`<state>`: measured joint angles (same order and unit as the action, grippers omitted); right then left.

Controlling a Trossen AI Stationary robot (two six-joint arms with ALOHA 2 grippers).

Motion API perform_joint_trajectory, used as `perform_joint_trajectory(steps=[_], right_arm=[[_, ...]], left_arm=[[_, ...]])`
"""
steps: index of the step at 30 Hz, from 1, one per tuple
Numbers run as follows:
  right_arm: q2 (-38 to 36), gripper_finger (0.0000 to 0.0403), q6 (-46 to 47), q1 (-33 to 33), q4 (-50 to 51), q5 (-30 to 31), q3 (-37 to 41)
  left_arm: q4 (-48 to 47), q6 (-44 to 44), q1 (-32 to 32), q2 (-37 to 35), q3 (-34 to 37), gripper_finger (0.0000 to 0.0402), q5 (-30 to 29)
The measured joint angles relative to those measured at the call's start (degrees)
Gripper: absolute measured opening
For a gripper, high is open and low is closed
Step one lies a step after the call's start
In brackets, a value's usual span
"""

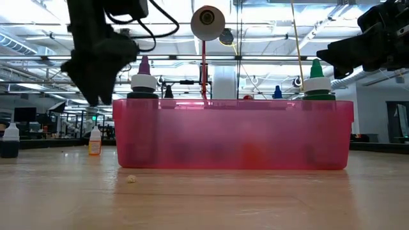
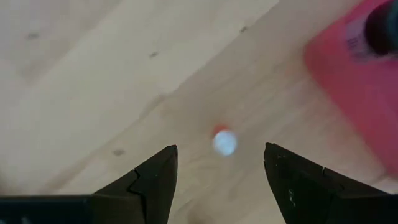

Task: Pick & Place food coloring
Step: Put the small orange food coloring bottle into the pink bin

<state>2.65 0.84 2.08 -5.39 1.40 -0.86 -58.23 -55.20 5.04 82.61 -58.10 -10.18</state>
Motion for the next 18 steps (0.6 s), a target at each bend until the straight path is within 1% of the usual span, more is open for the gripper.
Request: perform_joint_trajectory(steps=[5,8,14,18], right_arm=[[-0.01,0.013,0.0,0.01,0.0,0.0,0.01],[0.01,0.013,0.0,-0.02,0.0,0.0,-0.01],[-0.01,0.013,0.0,0.01,0.0,0.01,0.01],[-0.01,0.013,0.0,0.01,0.0,0.01,0.01]], left_arm=[[9.67,2.01,-1.09,-0.09,4.82,0.0237,2.88],[10.87,1.91,-1.58,-0.13,6.43,0.0229,2.89],[12.84,-1.09,-1.83,-0.11,9.54,0.0214,3.11],[17.37,-1.89,-1.69,-0.11,11.84,0.0212,5.31]])
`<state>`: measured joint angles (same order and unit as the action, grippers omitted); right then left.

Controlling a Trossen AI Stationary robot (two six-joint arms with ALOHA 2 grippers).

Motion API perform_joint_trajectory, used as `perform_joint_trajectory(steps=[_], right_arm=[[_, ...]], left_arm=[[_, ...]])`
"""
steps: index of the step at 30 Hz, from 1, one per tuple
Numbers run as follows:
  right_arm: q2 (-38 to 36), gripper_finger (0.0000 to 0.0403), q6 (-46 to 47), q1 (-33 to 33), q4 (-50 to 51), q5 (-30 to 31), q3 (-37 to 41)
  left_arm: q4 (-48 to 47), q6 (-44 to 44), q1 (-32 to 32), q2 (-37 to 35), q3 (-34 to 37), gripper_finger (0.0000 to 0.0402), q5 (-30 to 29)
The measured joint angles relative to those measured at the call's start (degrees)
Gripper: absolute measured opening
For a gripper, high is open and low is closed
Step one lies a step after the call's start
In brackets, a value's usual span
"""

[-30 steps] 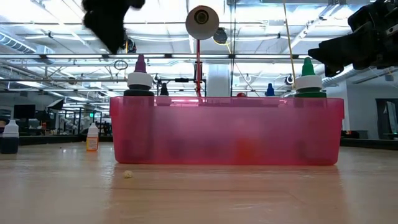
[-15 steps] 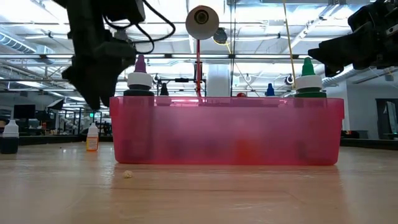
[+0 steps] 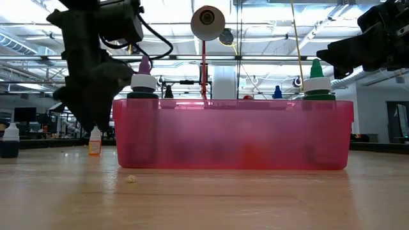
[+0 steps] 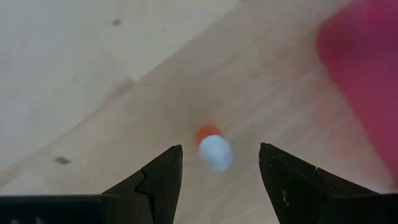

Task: Pick & Place food coloring
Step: Put the small orange food coloring bottle into the pink bin

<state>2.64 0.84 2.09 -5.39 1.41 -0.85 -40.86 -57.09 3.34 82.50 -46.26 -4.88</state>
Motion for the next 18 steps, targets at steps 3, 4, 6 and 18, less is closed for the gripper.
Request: perform_joint_trajectory(steps=[3,4,6,18], right_arm=[[0.01,0.013,0.0,-0.01,0.0,-0.01,-0.01],[0.01,0.013,0.0,0.0,0.0,0.0,0.0],[0.01,0.013,0.0,0.0,0.0,-0.02,-0.02],[0.01,0.013,0.0,0.0,0.0,-0.02,-0.02]], left_arm=[[2.6,0.93,0.0,0.0,1.05,0.0212,1.05],[2.78,1.02,-0.01,0.0,1.22,0.0212,1.09],[3.65,1.04,-0.01,0.0,1.75,0.0212,1.04],[4.73,-0.54,-0.01,0.0,4.83,0.0211,0.33]])
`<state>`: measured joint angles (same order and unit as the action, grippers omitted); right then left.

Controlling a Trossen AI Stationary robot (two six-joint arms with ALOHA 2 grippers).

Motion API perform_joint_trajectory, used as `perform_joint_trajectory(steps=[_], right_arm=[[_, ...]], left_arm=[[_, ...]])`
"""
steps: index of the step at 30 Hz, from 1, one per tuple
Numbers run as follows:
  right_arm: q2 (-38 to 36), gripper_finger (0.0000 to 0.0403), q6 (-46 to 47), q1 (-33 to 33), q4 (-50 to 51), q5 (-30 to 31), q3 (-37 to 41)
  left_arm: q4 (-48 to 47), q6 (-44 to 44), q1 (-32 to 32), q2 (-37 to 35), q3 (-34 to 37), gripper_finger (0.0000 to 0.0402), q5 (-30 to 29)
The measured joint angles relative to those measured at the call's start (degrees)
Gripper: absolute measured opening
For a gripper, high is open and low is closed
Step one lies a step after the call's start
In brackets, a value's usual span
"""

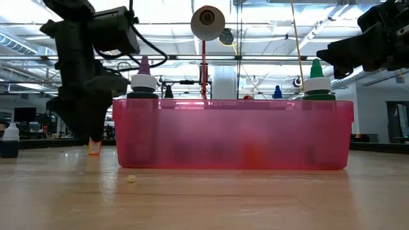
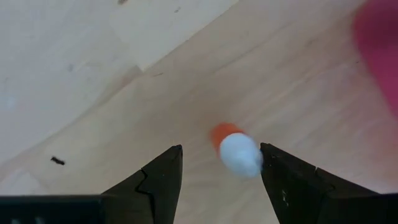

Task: Pick & Place food coloring
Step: Put the small orange food coloring bottle into the pink bin

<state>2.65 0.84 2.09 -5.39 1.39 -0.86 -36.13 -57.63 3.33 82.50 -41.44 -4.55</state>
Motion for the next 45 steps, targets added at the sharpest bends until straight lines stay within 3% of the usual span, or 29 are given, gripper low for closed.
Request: perform_joint_trajectory(steps=[12,23,27,32,38,45], right_arm=[[-0.02,0.013,0.0,-0.02,0.0,0.02,0.0],[0.0,0.013,0.0,-0.01,0.01,0.01,0.01],[-0.01,0.013,0.0,0.0,0.0,0.01,0.01],[-0.01,0.013,0.0,-0.01,0.02,0.02,0.0],[-0.01,0.013,0.0,-0.01,0.02,0.02,0.01],[-0.02,0.013,0.0,-0.01,0.02,0.0,0.01]], left_arm=[[6.73,0.53,0.0,0.0,3.11,0.0212,-1.06],[6.27,0.73,0.02,0.0,3.18,0.0206,0.03],[6.34,3.2,0.0,0.0,3.18,0.0167,-0.65],[6.33,7.34,0.0,0.0,2.45,0.0068,-0.93],[5.89,12.51,1.24,-0.79,-4.18,0.0063,-0.91],[0.75,23.57,4.63,0.11,-24.16,0.0063,-3.22]])
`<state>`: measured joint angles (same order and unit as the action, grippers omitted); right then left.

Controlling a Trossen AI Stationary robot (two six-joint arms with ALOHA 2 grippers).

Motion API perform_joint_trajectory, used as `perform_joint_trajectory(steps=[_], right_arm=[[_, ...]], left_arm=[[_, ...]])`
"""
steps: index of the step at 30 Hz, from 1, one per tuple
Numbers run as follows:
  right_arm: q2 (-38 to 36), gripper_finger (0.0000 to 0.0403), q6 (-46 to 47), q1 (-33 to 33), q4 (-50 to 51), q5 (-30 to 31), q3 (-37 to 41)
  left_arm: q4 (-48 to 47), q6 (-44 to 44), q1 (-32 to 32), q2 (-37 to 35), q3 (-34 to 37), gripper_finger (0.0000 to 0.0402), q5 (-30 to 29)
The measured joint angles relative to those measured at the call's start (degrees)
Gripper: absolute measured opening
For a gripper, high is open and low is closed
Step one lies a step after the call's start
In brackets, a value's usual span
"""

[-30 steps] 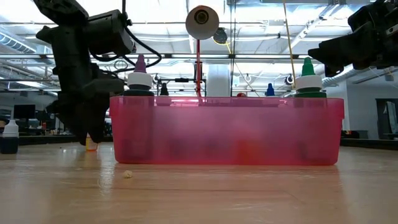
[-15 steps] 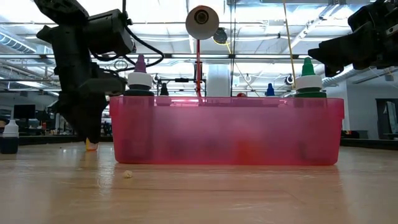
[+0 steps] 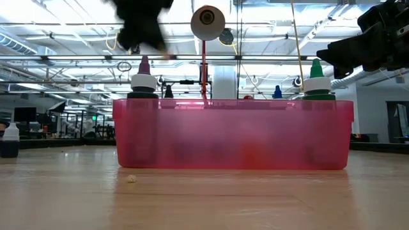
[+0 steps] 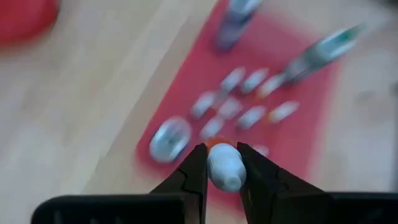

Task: Pick & Place food coloring
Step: Put the small orange food coloring bottle into the pink bin

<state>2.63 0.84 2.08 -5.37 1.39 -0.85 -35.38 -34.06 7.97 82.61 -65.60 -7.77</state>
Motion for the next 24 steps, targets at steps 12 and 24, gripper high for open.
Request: perform_joint_trajectory(steps=[12,24], right_arm=[[0.01,0.013,0.0,0.0,-0.07,0.02,0.01],[0.0,0.013,0.0,-0.01,-0.02,0.02,0.0]], left_arm=[[-31.92,19.84,-1.76,29.13,-54.84,0.0063,-4.93],[-36.43,28.96,-2.46,51.75,-65.16,0.0063,-4.32]])
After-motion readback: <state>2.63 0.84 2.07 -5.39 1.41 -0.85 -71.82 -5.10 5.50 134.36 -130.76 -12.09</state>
